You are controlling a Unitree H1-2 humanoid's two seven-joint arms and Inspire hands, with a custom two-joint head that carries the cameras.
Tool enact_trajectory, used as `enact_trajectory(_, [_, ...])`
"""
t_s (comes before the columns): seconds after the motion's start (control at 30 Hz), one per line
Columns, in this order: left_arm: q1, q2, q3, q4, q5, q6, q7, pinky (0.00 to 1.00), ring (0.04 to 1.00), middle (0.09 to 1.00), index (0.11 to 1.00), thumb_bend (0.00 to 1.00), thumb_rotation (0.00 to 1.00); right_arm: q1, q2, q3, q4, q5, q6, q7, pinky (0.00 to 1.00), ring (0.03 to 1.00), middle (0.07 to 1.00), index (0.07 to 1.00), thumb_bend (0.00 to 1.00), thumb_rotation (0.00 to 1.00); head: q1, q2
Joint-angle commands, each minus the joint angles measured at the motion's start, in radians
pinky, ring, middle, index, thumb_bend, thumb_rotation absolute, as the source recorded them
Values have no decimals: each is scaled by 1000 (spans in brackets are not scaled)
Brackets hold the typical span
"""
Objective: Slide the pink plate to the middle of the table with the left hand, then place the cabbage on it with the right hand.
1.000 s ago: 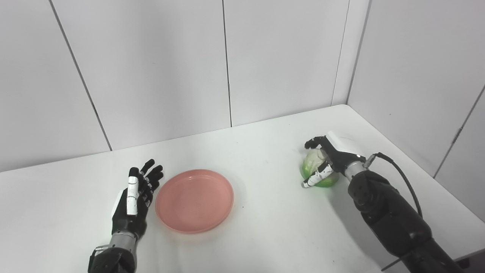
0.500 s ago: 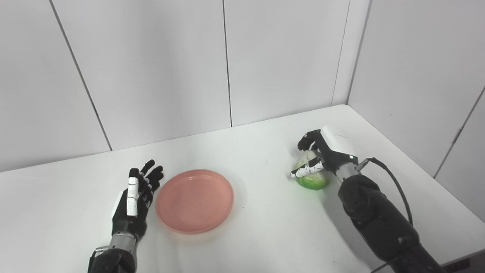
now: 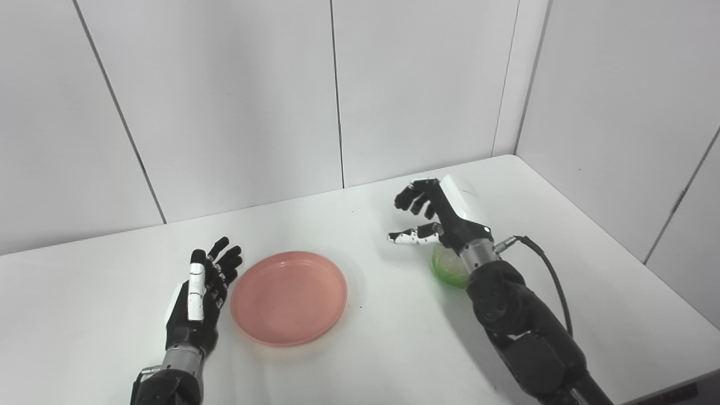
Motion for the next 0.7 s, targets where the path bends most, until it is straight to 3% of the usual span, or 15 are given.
enact_trajectory(0.0, [20, -13, -3, 1, -9, 7, 1, 948, 899, 870, 874, 759, 1000, -60, 13, -4, -16, 9, -48, -18, 374, 494, 546, 434, 494, 0, 4, 3])
enact_trajectory(0.23, [21, -13, -3, -6, -1, 13, 9, 955, 892, 864, 864, 758, 1000, -75, 19, 24, -14, -28, -29, 0, 356, 461, 527, 498, 497, 0, 7, 7])
enact_trajectory(0.27, [21, -12, -4, -6, -2, 12, 6, 963, 897, 868, 868, 760, 1000, -74, 10, 25, -25, -29, -20, 14, 427, 448, 518, 505, 508, 0, 5, 6])
enact_trajectory(0.33, [19, -10, -4, -3, -3, 7, 4, 963, 899, 871, 871, 754, 1000, -68, -21, 24, -60, -34, 8, 65, 493, 575, 502, 499, 521, 0, 4, 5])
enact_trajectory(0.37, [17, -9, -4, -1, -3, 4, 4, 960, 898, 869, 870, 754, 1000, -64, -49, 24, -84, -38, 29, 108, 567, 673, 673, 667, 649, 136, 4, 5])
enact_trajectory(0.43, [16, -8, -5, -1, 2, 3, 8, 964, 902, 869, 872, 760, 1000, -58, -98, 26, -140, -55, 107, 211, 700, 835, 863, 835, 770, 331, 3, 5])
enact_trajectory(0.53, [16, -7, -5, -5, -4, 8, 0, 974, 912, 880, 884, 756, 1000, -52, -175, 43, -219, -120, 211, 345, 782, 914, 931, 904, 861, 445, -3, 5])
enact_trajectory(0.67, [15, -7, -4, -5, -9, 12, -3, 970, 910, 879, 883, 755, 1000, -42, -245, 42, -271, -163, 273, 434, 936, 969, 967, 947, 974, 495, -8, 7])
